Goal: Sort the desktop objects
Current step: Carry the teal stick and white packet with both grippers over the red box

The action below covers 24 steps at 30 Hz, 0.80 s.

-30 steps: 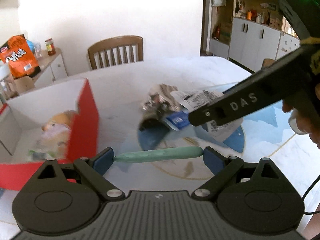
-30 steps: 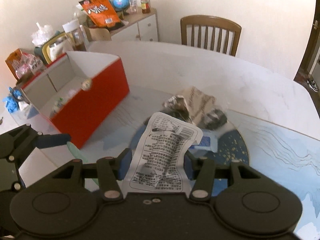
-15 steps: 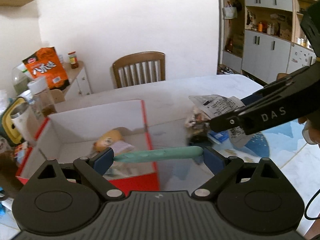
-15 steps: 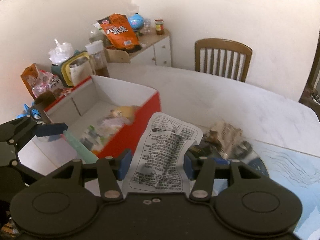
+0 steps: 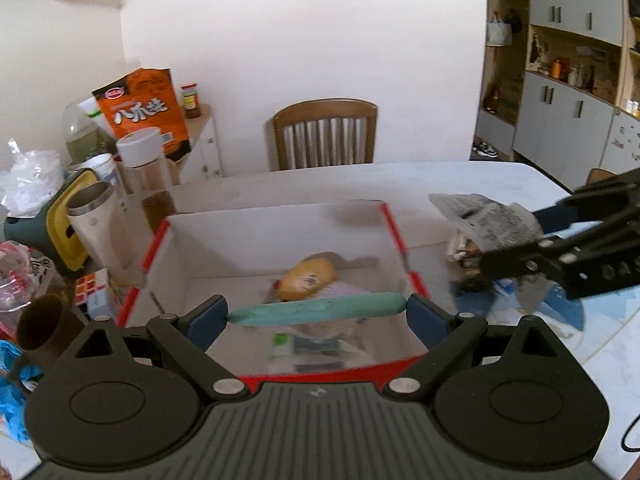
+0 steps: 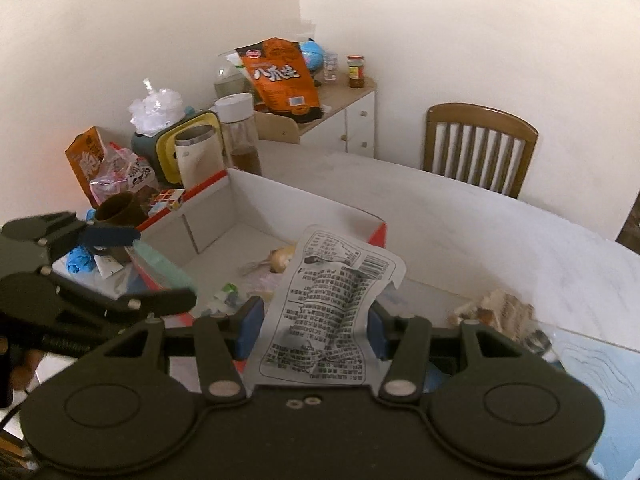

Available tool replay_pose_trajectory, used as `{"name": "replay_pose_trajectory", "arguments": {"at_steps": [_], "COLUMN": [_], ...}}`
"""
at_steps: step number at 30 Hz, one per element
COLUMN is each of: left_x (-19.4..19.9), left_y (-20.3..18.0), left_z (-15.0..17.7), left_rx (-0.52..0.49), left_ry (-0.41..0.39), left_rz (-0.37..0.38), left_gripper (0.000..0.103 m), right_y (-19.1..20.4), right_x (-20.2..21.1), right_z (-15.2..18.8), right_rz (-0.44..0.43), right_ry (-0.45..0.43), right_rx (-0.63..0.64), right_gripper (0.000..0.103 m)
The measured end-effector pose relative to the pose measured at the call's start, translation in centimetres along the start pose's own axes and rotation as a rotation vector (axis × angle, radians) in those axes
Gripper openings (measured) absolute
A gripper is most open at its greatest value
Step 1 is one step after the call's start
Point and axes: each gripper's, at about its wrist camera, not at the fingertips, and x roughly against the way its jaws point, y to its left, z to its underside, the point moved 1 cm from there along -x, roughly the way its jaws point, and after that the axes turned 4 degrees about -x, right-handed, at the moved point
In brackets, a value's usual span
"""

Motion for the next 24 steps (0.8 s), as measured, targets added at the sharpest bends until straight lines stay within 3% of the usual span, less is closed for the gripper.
{"name": "replay_pose_trajectory", "arguments": {"at_steps": [11,24], "left_x": [-3.9,-10.4], "left_y": [4.7,8.1], "left_z": [-1.6,-2.9], "left_rx": [-0.009,0.089], "left_ry": [0.062,0.170], "left_rz": [0.007,0.021], "left_gripper": [0.096,0.096], "right_y": [2.3,3.8], "right_x": [-3.3,-7.6], "right_z": [-1.5,-2.5], "right_rz": [-0.023,-0.060], "right_ry": [0.034,0.106], "right_rx": [0.056,0.096], "right_gripper": [0.053,0.053]}}
